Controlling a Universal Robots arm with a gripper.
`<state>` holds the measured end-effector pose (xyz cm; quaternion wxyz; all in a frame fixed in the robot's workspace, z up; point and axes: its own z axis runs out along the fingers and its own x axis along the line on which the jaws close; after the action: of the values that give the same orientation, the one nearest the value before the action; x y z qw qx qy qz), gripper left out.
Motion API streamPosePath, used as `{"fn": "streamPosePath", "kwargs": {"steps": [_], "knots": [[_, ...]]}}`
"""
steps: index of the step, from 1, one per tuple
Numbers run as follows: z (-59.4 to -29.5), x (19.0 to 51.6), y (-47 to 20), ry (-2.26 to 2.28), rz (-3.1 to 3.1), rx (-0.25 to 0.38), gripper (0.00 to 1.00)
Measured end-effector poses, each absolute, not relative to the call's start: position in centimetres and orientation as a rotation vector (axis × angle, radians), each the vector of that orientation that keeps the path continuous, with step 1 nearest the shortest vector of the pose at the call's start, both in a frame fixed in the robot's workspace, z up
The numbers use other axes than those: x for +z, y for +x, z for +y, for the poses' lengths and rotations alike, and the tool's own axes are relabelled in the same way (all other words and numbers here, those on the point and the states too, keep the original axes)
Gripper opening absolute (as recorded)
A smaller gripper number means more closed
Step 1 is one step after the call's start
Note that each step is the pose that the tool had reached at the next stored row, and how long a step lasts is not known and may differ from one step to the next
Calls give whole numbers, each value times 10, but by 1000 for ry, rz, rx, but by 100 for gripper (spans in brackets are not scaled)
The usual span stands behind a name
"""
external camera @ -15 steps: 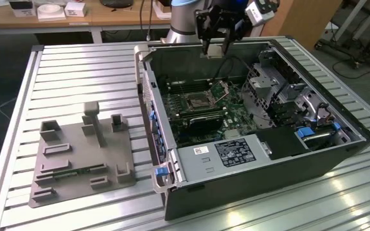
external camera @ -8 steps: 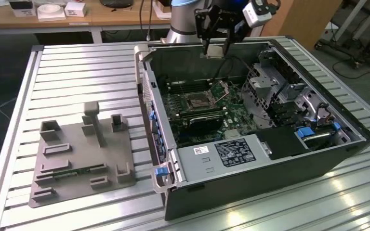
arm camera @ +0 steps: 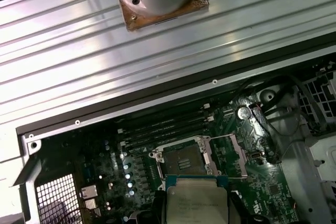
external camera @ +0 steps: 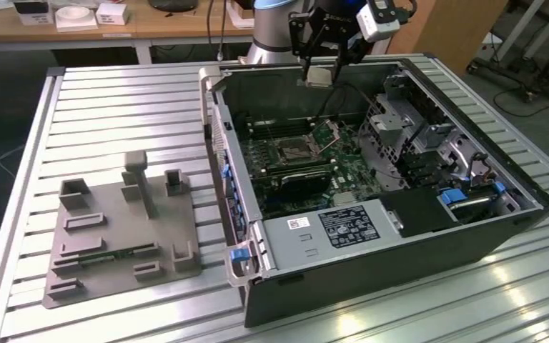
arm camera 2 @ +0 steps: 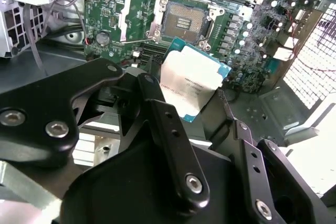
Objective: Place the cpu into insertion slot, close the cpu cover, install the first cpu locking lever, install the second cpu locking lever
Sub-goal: 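Place the cpu into insertion slot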
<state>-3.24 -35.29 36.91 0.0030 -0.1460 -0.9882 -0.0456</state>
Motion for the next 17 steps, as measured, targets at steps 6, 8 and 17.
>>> {"fn": "streamPosePath", "kwargs": {"steps": [6, 8, 17], "knots": [[-353, 369, -32, -476, -3096, -143, 54], [-353, 369, -32, -477, -3096, -143, 54], [-353, 368, -33, -548, -3087, -144, 54]]}}
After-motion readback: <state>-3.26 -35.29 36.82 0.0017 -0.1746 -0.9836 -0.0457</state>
